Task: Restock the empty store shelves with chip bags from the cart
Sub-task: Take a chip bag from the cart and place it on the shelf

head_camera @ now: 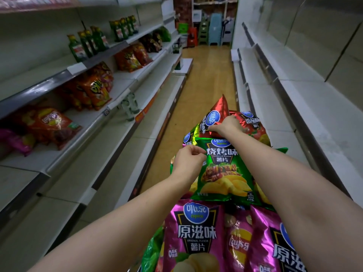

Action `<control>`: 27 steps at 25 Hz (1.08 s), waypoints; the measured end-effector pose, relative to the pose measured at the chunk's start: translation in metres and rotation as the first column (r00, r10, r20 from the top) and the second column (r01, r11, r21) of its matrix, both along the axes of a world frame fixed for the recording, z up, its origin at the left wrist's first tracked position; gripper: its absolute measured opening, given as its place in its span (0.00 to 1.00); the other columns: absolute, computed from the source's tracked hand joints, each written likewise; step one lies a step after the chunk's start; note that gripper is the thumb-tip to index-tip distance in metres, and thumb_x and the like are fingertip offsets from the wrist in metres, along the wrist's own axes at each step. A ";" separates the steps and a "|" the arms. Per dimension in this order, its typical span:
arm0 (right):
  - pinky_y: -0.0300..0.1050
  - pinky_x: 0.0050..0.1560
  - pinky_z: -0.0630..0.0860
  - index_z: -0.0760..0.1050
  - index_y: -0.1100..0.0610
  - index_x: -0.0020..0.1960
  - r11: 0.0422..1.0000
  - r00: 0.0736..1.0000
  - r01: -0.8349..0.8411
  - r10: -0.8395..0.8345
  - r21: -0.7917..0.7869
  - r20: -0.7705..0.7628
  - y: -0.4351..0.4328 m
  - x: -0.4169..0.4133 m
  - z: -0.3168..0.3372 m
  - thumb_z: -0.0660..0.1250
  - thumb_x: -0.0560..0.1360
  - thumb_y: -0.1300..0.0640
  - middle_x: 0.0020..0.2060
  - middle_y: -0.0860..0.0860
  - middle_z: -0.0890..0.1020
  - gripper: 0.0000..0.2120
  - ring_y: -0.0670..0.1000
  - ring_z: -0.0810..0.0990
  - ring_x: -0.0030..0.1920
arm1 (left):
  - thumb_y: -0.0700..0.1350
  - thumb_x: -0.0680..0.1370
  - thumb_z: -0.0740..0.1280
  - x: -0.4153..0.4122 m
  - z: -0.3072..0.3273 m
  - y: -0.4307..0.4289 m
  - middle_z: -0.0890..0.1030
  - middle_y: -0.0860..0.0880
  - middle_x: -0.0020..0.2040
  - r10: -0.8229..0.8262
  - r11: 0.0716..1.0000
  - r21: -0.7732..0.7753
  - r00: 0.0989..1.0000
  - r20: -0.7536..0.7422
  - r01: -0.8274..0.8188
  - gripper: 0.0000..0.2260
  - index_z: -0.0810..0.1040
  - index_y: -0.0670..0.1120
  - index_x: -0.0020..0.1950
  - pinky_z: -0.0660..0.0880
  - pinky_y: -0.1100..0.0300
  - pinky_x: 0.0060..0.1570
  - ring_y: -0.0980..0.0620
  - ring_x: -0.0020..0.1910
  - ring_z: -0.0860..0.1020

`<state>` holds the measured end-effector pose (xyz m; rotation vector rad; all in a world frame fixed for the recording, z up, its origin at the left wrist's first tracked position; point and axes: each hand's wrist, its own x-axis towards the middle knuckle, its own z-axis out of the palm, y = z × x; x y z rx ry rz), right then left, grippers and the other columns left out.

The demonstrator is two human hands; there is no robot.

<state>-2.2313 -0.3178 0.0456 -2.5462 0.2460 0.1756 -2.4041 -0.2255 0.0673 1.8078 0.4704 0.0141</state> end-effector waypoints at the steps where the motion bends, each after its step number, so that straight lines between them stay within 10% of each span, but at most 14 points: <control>1: 0.58 0.71 0.57 0.57 0.66 0.72 1.000 0.999 0.011 -0.011 -0.005 0.041 0.000 0.000 0.001 0.71 0.67 0.39 0.65 0.59 0.72 0.46 0.61 0.71 0.65 | 0.41 0.69 0.66 -0.001 0.000 0.001 0.81 0.45 0.44 0.012 1.000 -0.006 1.000 0.000 -0.012 0.04 0.76 0.50 0.37 0.75 0.44 0.55 0.43 0.48 0.79; 11: 0.51 0.56 0.75 0.71 0.60 0.62 0.950 0.950 0.079 -0.163 0.301 0.265 -0.027 -0.024 0.049 0.74 0.63 0.44 0.57 0.56 0.79 0.33 0.59 0.76 0.58 | 0.38 0.73 0.65 -0.006 0.001 0.008 0.81 0.48 0.45 0.019 1.000 0.007 0.999 0.029 -0.019 0.06 0.77 0.49 0.43 0.76 0.46 0.55 0.44 0.49 0.78; 16: 0.39 0.39 0.77 0.78 0.59 0.51 0.666 0.953 -0.185 -0.058 0.723 0.297 -0.062 -0.081 0.095 0.75 0.65 0.61 0.40 0.51 0.83 0.15 0.47 0.81 0.36 | 0.50 0.78 0.64 -0.015 0.023 0.005 0.76 0.47 0.56 0.010 0.999 0.037 0.996 0.093 -0.014 0.16 0.69 0.46 0.62 0.74 0.47 0.58 0.47 0.53 0.76; 21: 0.47 0.45 0.78 0.79 0.59 0.51 0.575 0.968 -0.251 0.127 0.779 0.218 -0.100 -0.158 0.123 0.72 0.63 0.63 0.41 0.53 0.85 0.17 0.55 0.81 0.40 | 0.58 0.80 0.55 -0.046 0.049 0.005 0.61 0.41 0.73 0.132 0.991 -0.028 0.986 0.106 -0.130 0.29 0.57 0.42 0.75 0.61 0.46 0.67 0.41 0.70 0.64; 27: 0.43 0.50 0.79 0.77 0.61 0.54 0.655 0.947 -0.276 0.309 0.704 0.084 -0.157 -0.257 0.157 0.73 0.57 0.59 0.49 0.58 0.84 0.26 0.52 0.83 0.44 | 0.59 0.75 0.64 -0.089 0.092 -0.004 0.69 0.49 0.67 -0.350 0.915 0.330 0.863 0.365 0.231 0.27 0.69 0.48 0.70 0.56 0.52 0.70 0.49 0.71 0.63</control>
